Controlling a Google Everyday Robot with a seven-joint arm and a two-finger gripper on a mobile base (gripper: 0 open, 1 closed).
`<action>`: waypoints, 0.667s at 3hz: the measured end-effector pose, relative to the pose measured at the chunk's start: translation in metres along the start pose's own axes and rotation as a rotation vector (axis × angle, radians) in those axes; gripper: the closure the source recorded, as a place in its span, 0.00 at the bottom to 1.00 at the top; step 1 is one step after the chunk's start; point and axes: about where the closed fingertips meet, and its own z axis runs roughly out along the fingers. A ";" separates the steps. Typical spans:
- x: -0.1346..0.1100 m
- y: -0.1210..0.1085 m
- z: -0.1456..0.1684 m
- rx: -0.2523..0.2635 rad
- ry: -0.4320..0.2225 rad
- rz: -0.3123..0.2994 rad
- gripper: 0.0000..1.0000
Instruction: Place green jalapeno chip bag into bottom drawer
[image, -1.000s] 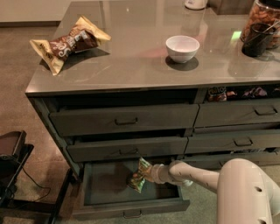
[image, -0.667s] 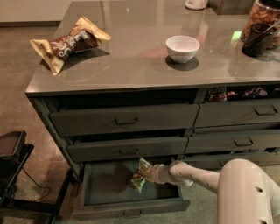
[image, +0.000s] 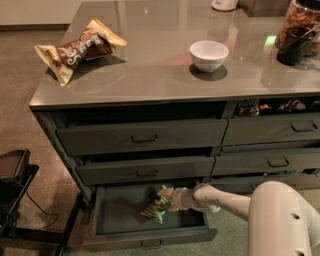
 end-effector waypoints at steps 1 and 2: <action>0.000 0.000 0.000 0.000 -0.001 0.000 0.00; 0.000 0.000 0.000 0.000 -0.001 0.000 0.00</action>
Offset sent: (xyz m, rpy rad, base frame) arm 0.0000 0.0000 0.0000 0.0000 0.0000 0.0000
